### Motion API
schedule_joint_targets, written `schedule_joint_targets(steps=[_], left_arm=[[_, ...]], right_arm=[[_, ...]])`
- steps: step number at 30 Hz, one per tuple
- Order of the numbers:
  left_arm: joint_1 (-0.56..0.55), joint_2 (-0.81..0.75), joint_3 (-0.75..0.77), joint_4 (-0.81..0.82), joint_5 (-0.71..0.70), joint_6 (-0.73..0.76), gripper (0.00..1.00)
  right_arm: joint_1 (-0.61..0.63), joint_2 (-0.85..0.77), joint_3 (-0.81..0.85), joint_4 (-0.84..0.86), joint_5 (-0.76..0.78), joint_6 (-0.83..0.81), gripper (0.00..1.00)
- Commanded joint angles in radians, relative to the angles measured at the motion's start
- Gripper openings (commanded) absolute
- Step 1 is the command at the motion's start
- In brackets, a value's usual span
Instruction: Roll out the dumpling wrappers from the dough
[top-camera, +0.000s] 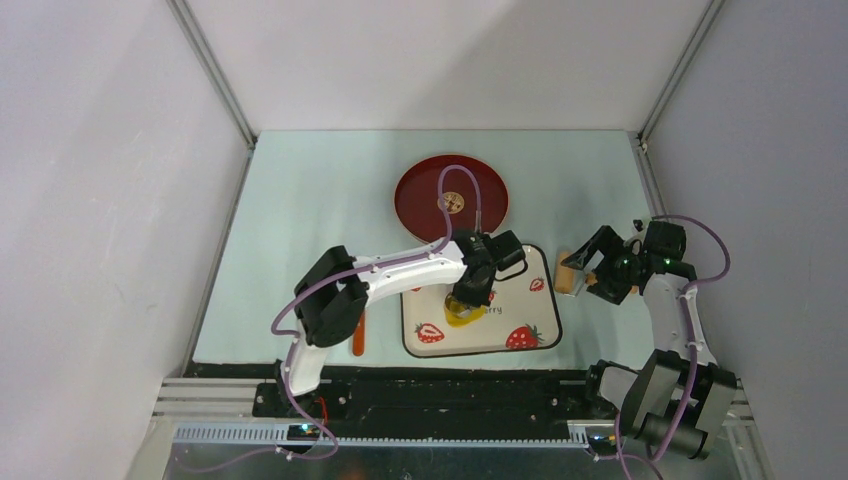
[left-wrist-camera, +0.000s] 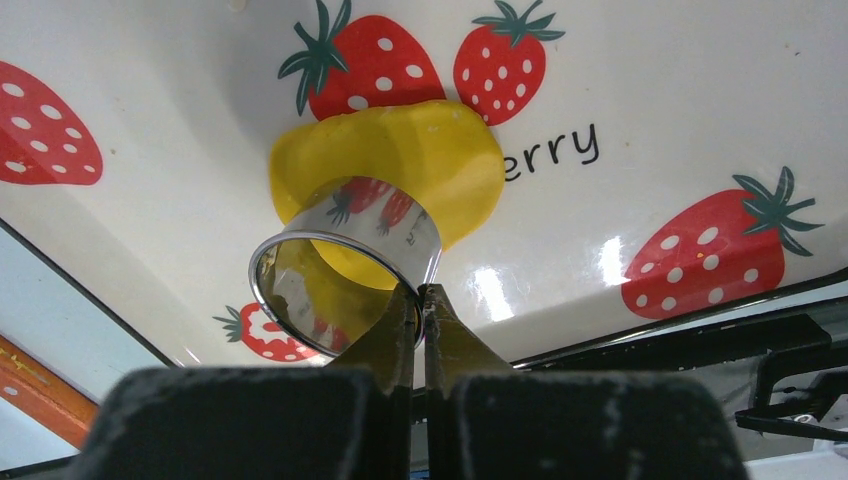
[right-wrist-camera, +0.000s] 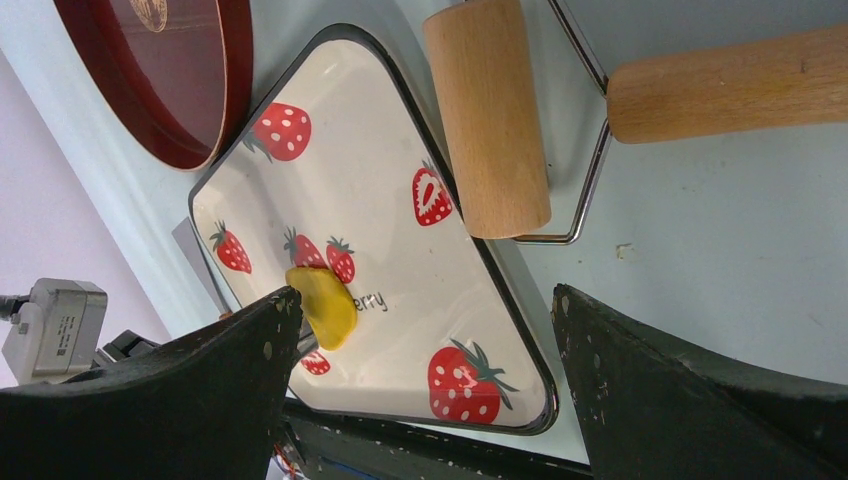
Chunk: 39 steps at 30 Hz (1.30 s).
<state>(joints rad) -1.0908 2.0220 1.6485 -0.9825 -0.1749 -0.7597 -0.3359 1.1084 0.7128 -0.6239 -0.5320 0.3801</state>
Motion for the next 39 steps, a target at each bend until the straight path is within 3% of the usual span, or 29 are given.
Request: schedule_joint_targets(steps=[1,13,17,22,26,30,34,39], left_arm=[[-0.006,0.011,0.029,-0.001,0.010,0.001,0.00],[-0.006,0.035,0.038,-0.001,0.001,0.003,0.05],[-0.007,0.034,0.044,0.000,0.002,0.004,0.21],[-0.007,-0.003,0.064,0.000,-0.016,-0.005,0.55],[-0.005,-0.078,0.098,0.003,-0.045,-0.007,0.67],[0.014,-0.170,0.091,0.031,-0.052,-0.005,0.72],[0.086,-0.306,-0.060,0.126,0.015,-0.033,0.71],[0.205,-0.503,-0.431,0.364,0.174,-0.084,0.66]], right_arm=[[0.008,0.005,0.010,0.007,-0.008,-0.018,1.00],[0.015,0.007,0.010,0.010,-0.008,-0.019,0.99],[0.017,0.006,0.010,0.010,-0.007,-0.019,1.00],[0.031,0.007,0.009,0.010,0.009,-0.017,1.00],[0.044,0.010,0.010,0.011,0.005,-0.017,1.00],[0.065,-0.007,0.010,0.018,-0.009,-0.013,1.00],[0.151,-0.033,0.025,0.029,-0.012,-0.002,1.00],[0.357,-0.009,0.069,0.043,0.000,0.049,0.95]])
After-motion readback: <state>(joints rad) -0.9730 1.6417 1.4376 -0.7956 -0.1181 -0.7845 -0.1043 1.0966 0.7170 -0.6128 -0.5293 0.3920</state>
